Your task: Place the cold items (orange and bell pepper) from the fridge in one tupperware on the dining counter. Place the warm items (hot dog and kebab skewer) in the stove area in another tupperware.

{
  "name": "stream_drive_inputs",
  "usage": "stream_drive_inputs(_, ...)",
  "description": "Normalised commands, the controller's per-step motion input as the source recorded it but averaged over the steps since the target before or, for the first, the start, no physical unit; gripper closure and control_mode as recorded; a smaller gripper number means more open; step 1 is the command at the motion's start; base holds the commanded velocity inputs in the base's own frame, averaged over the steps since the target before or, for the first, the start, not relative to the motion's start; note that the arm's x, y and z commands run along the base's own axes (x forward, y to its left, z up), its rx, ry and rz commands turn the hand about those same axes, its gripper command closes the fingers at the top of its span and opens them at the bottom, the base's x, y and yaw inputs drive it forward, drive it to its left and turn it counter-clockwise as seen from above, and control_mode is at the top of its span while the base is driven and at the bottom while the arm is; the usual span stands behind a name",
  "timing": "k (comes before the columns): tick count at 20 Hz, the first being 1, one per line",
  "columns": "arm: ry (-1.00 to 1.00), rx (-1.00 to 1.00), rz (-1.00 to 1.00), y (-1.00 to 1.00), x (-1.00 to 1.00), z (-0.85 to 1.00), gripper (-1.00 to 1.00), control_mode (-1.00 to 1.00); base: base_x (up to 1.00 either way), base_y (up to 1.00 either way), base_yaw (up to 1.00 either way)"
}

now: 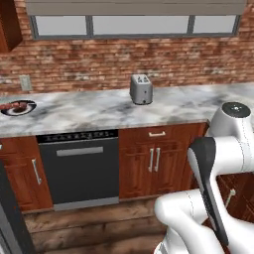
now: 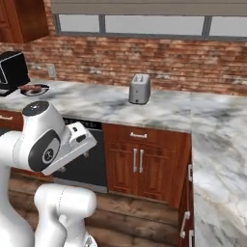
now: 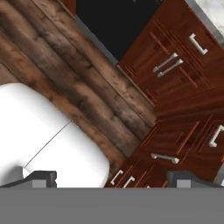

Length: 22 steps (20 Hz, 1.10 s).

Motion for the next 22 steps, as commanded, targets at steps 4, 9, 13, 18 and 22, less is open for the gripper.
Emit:
stream_drive_inputs(4, 0.0, 0.0, 0.0, 0.0, 0.0, 0.0, -1.0, 1.0, 0.97, 0.35, 0.15)
stream_drive_inputs(9, 0.0, 0.0, 0.0, 0.0, 0.0, 0.0, -1.0, 1.0, 0.83, 0.47, 0.21)
stream_drive_inputs(13, 0.0, 0.0, 0.0, 0.0, 0.0, 0.0, -1.0, 1.0, 0.64, 0.71, 0.23)
stream_drive_inputs(18, 0.0, 0.0, 0.0, 0.0, 0.0, 0.0, -1.0, 1.0, 0.64, 0.69, 0.2)
stream_drive_inputs(22, 0.0, 0.0, 0.0, 0.0, 0.0, 0.0, -1.0, 1.0, 0.72, 0.82, 0.08)
